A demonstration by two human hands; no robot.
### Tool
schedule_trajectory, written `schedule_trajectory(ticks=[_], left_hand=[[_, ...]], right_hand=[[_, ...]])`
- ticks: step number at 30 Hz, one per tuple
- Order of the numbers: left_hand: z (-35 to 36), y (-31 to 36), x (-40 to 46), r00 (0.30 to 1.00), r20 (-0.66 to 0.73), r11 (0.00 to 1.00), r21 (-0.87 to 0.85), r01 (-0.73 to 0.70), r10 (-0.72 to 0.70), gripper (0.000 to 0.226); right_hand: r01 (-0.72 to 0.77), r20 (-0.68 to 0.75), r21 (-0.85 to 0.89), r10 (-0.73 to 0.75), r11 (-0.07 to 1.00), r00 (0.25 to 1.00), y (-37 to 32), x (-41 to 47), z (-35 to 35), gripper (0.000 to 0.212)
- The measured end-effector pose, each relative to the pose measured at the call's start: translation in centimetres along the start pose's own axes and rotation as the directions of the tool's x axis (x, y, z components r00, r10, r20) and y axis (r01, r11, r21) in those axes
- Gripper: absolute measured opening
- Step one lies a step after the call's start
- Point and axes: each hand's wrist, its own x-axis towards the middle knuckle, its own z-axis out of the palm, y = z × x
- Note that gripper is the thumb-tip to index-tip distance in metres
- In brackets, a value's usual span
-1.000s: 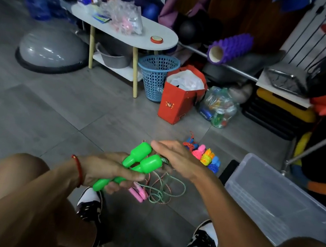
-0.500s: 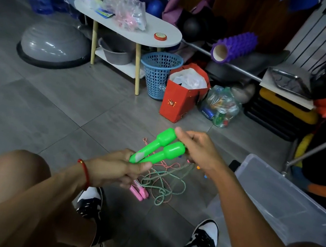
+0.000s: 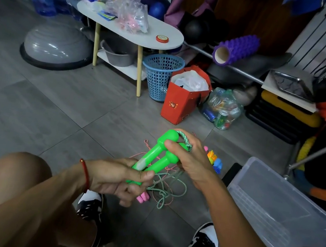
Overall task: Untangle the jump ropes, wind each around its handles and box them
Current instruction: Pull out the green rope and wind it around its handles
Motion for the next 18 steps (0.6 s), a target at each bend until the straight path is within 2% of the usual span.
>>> schedule_trajectory(ticks=[3,8,10,12,14,16,18], left_hand=[[-0.7,0.2,-0.3,1.000,0.011,0.994,0.111,0.018,-0.020,0.026],[-1.7,0.5,0.0,0.995,0.071,0.998,-0.004,0.066,-0.066,0.056],[-1.2,0.6,0.3,0.998,0.046,0.998,0.045,0.040,-0.042,0.041],[-0.7,0.4,0.5,0.999,-0.037,0.999,0.044,-0.002,0.004,0.026],[-0.8,0.5,0.7,0.987,-0.144,0.998,-0.017,-0.068,0.065,0.031],[-1.5,0.8,0.7,0.965,-0.218,0.978,-0.115,-0.174,0.146,0.033],[-2.2,1.5,0.8,0.936,-0.243,0.899,-0.296,-0.323,0.256,0.037]], right_hand=[[0.014,-0.011,-0.100,-0.015,0.995,1.000,-0.1,-0.1,0.3,0.029],[0.091,0.091,-0.121,-0.080,0.989,0.993,-0.8,0.5,0.6,0.020],[0.135,0.101,-0.128,-0.122,0.983,0.987,-1.4,0.7,0.8,0.018],[0.152,0.101,-0.143,-0.138,0.978,0.985,-1.7,1.0,0.7,0.023],[0.129,0.113,-0.126,-0.115,0.984,0.987,-1.7,1.3,0.1,0.037],[0.010,0.097,-0.010,-0.009,1.000,0.995,-1.3,1.9,-1.1,0.049],[-0.103,0.083,0.034,0.100,0.994,0.992,-0.1,2.6,-2.3,0.053]])
